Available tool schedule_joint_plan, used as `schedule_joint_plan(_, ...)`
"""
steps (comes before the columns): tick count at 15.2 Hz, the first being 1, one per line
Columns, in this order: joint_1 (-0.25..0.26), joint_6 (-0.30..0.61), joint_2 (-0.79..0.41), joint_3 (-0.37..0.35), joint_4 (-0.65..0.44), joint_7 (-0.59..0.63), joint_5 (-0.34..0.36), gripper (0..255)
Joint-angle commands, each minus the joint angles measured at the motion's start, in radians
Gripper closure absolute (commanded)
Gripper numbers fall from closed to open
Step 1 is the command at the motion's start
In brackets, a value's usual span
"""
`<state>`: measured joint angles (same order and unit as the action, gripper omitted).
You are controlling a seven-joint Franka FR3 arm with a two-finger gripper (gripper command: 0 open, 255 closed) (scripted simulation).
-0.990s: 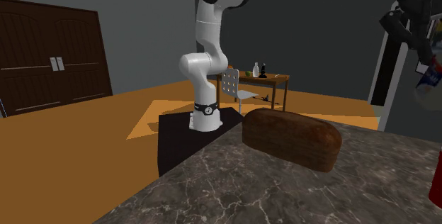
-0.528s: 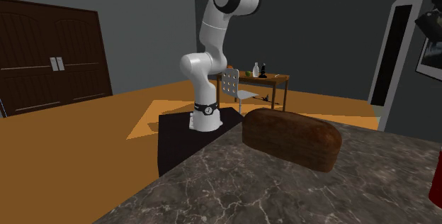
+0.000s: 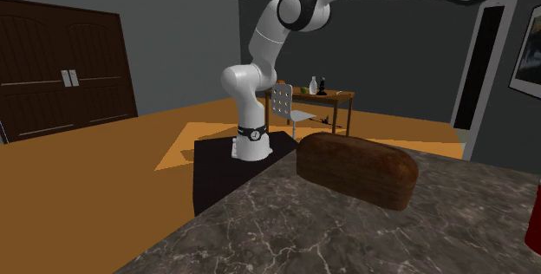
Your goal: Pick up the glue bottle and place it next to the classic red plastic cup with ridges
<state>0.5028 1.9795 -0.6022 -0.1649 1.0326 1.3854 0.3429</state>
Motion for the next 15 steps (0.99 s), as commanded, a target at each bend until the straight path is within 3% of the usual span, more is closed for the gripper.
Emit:
schedule_joint_plan(1, -0.002, 0.028, 0.007, 0.001, 0.035, 0.009, 0.003, 255)
schedule_joint_plan(15, -0.014, 0.213, 0.014, 0.011, 0.233, 0.064, 0.027, 255)
